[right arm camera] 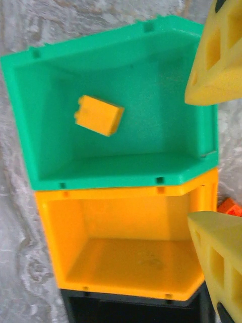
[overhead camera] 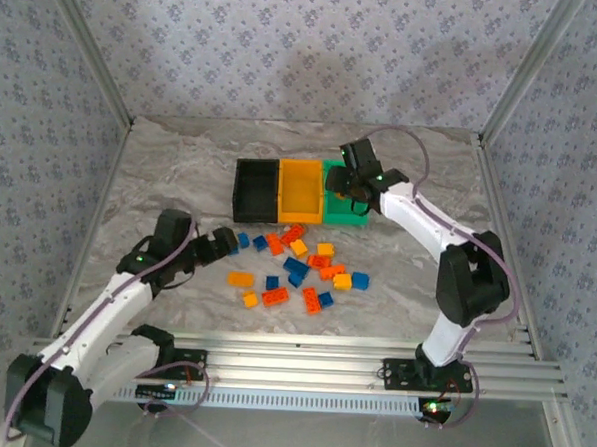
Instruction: Sort the legos into containers by color
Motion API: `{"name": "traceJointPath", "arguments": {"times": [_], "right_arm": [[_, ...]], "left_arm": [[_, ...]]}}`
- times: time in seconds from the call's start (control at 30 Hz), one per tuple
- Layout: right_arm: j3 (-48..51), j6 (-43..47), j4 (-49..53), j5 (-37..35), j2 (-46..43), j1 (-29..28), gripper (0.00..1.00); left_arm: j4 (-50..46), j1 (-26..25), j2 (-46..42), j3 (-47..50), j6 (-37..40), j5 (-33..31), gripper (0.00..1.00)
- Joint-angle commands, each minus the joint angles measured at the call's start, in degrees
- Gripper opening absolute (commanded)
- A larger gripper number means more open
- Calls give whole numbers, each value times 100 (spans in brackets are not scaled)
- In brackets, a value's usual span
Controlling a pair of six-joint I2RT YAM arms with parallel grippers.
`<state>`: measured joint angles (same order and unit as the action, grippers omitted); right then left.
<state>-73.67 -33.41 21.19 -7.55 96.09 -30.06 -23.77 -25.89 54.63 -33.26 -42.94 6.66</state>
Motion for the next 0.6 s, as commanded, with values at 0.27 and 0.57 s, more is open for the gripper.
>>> {"name": "traceJointPath", "arguments": {"times": [0.27, 0.57], "right_arm": [[1153, -214, -252, -25, -708, -139, 59], [1360, -219, -272, -89, -1083, 2, 60]], "left_arm": [[-611, -981, 1743, -742, 826, -1315, 100], [-431, -1579, 2640, -885, 981, -1644, 99]]}}
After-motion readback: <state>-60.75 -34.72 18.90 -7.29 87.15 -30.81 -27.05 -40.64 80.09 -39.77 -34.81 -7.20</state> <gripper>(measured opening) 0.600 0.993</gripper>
